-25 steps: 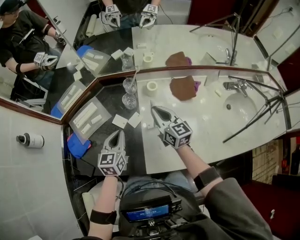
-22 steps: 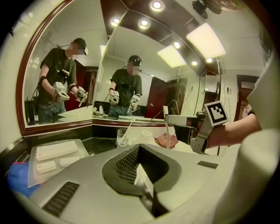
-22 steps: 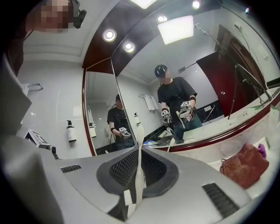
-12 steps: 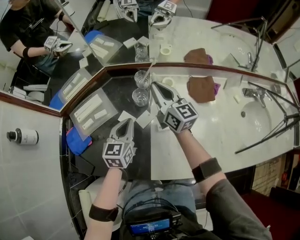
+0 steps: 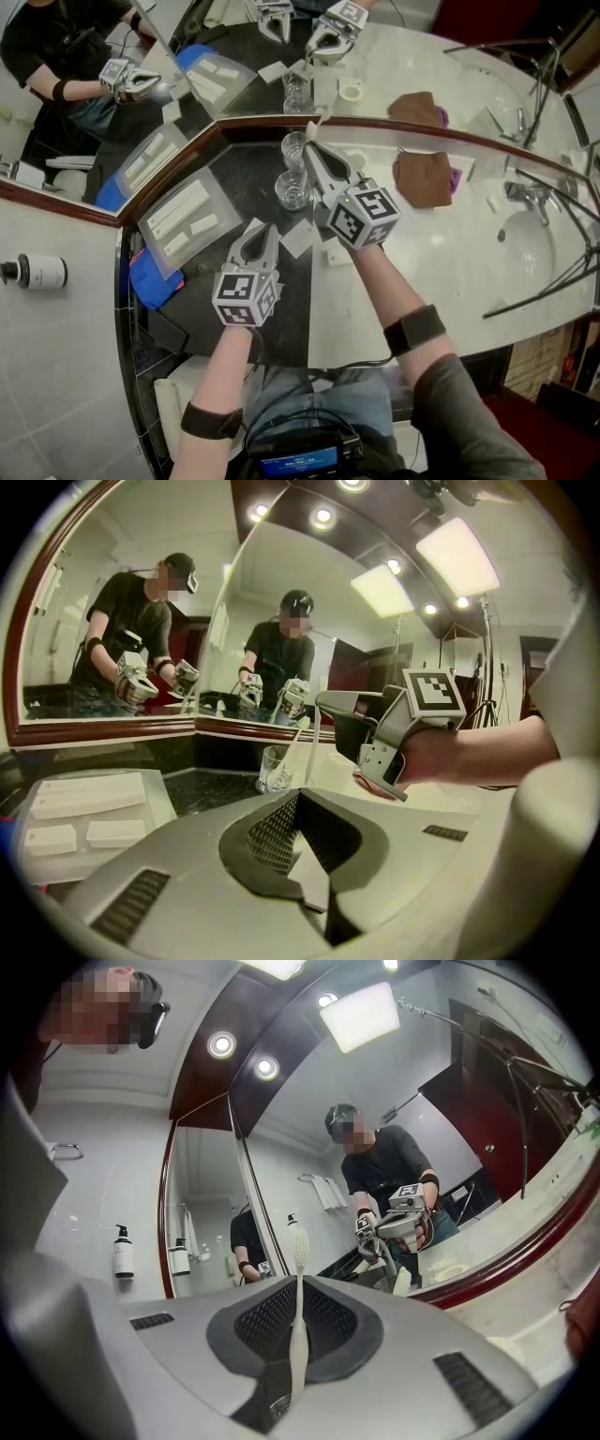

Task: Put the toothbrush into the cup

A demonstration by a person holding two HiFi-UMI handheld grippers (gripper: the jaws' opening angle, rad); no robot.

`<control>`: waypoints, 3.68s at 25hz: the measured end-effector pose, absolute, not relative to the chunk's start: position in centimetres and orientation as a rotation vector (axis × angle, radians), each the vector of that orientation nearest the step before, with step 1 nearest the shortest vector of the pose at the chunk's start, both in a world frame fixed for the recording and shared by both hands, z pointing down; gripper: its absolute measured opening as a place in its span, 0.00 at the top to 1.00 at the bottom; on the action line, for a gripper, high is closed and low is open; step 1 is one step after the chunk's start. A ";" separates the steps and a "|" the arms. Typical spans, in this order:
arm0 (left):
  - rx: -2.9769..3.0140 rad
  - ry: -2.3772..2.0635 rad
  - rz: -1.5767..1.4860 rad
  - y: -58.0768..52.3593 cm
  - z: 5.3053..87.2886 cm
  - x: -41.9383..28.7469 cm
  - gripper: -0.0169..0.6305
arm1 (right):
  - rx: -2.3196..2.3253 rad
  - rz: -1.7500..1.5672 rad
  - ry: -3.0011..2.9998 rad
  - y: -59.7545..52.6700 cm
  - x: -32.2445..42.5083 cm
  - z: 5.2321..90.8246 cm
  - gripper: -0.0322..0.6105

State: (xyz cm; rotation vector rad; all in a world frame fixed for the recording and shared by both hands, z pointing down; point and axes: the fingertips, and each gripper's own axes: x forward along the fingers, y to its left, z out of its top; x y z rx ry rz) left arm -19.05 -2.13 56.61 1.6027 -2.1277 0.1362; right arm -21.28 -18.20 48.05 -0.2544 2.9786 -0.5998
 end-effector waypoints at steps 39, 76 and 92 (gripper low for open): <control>1.561 -2.132 0.095 -0.2 55.4 -19.8 0.97 | -0.440 -0.706 3.248 -16.2 -18.7 53.5 0.76; 1.624 -2.196 0.183 5.6 45.4 -12.4 0.97 | -0.714 -0.735 3.301 -15.5 7.7 47.1 0.93; 1.586 -2.155 0.216 2.0 47.4 -14.4 0.93 | -0.634 -0.757 3.366 -13.8 7.1 49.2 0.93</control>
